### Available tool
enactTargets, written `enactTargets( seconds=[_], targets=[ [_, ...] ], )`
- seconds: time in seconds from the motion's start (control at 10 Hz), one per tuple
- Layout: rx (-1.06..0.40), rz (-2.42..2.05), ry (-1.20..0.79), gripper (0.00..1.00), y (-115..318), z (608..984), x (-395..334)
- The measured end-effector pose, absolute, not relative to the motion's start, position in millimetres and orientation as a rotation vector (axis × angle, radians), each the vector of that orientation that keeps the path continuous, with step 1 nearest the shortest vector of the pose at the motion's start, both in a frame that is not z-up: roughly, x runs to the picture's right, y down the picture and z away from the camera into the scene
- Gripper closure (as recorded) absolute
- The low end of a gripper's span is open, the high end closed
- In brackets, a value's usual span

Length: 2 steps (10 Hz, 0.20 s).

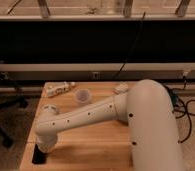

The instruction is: Push the eraser across the table

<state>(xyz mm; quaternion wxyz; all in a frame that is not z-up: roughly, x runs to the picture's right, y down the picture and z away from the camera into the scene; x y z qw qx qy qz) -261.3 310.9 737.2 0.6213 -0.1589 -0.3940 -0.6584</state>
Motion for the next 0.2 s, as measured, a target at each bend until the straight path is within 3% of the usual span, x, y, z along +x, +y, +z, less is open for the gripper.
enactTargets(
  seconds=[0.2],
  targets=[
    [-0.364, -1.508, -0.903, 1.0, 309.6, 738.1, -258.8]
  ],
)
